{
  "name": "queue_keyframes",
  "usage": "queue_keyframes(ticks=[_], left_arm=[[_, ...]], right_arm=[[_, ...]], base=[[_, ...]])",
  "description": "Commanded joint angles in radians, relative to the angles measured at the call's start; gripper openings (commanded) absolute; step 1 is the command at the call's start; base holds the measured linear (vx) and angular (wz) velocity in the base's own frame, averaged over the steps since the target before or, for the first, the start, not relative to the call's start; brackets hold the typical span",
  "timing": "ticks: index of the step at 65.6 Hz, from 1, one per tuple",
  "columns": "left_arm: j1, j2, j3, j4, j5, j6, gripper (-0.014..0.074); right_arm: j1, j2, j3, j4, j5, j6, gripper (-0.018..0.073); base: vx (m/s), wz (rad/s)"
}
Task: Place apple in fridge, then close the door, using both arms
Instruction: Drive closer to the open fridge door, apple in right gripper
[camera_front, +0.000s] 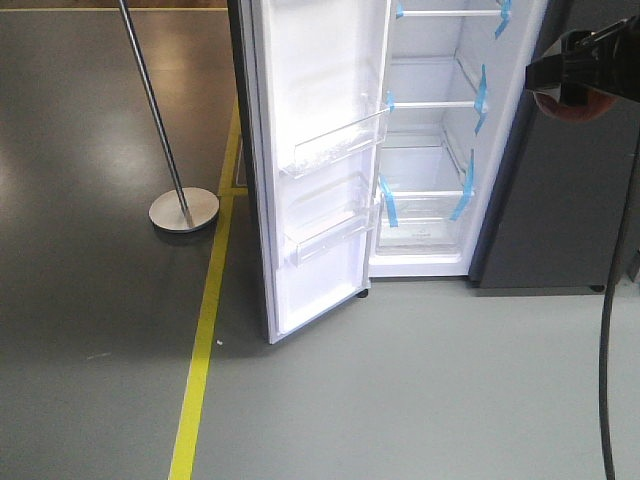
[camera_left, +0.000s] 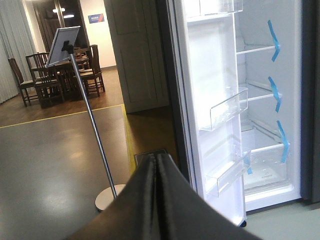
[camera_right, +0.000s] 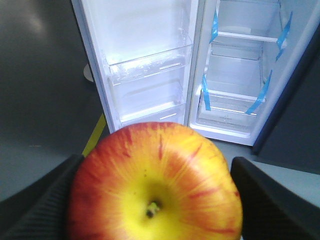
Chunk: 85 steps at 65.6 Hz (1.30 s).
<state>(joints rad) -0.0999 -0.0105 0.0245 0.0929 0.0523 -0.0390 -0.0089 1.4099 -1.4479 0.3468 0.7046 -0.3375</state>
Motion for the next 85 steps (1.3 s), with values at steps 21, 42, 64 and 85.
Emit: queue_keyframes(ticks=[21,42,64,85], left_arm=[[0.002,-0.014,-0.018,-0.007,-0.073,-0.011,-0.0007],[0.002,-0.014,-0.018,-0.007,-0.073,-0.011,-0.0007],[0.002,-0.014,-0.018,-0.007,-0.073,-0.011,-0.0007],[0.002,-0.014,-0.018,-0.007,-0.073,-0.011,-0.0007]], right_arm=[[-0.003,-0.035,-0.033,0.018,-0.074,-0.008,0.0102],[-0.003,-0.035,-0.033,0.018,-0.074,-0.008,0.0102],[-0.003,-0.035,-0.033,0.018,-0.074,-0.008,0.0102],[-0.003,-0.035,-0.033,0.018,-0.074,-0.008,0.0102]], base=[[0.07,0.02],[0.07,0.0],[0.08,0.0],[0.08,-0.01]])
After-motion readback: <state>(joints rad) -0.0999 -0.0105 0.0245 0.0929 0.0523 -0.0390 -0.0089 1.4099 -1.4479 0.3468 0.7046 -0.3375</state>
